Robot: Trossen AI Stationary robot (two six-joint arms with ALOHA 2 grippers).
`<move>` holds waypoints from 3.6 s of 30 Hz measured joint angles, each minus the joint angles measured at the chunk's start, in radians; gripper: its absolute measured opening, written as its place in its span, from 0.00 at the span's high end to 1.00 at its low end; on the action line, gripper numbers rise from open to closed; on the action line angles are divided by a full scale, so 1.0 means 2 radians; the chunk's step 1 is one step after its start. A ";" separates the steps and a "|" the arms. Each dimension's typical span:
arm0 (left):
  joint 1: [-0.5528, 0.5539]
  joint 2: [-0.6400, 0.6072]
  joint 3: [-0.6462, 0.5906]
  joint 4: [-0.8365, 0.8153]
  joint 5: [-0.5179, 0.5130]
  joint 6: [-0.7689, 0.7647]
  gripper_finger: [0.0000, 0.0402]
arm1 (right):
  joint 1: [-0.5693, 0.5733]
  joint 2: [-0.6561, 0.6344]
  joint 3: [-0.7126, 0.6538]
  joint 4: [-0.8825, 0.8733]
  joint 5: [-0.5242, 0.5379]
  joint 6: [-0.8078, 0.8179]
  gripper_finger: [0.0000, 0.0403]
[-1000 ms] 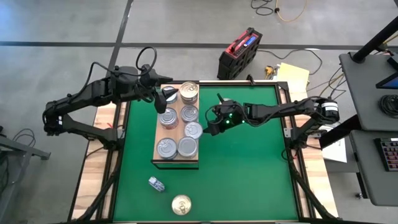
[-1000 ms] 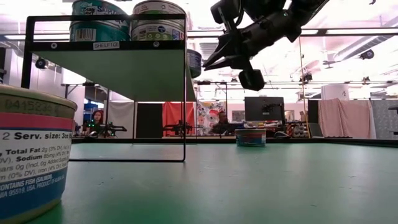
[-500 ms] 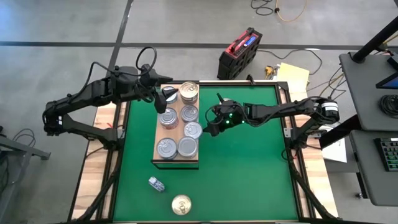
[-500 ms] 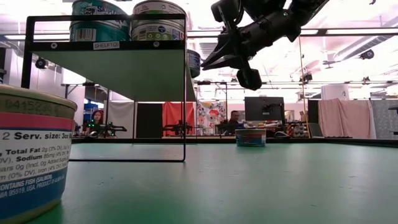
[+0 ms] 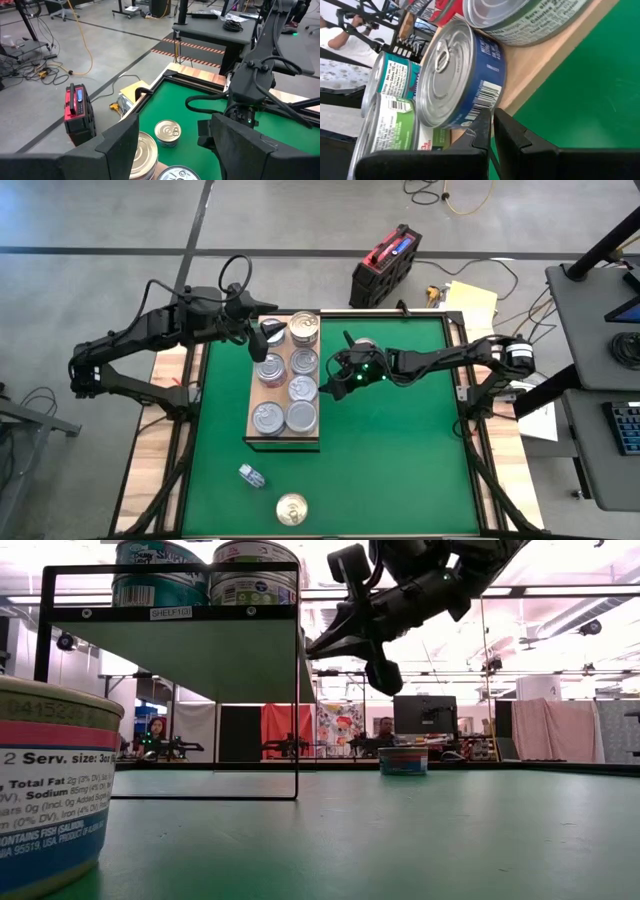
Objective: Stack canned seafood by type on shelf
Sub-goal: Put the blue tuna can on the shelf, then stack the blue and pink tuna can on top of the blue and pink tuna cans on the shelf
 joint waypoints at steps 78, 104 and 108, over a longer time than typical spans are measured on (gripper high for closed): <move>-0.122 0.010 0.000 -0.010 -0.078 -0.197 0.42 | -0.206 -0.009 0.000 -0.290 0.079 -0.160 0.97; -0.077 0.011 0.028 -0.006 -0.077 0.000 0.42 | -0.134 -0.015 0.000 -0.431 0.062 -0.080 0.97; -0.072 0.011 0.043 -0.006 -0.074 0.026 0.42 | -0.096 -0.022 -0.001 -0.437 0.052 -0.045 0.97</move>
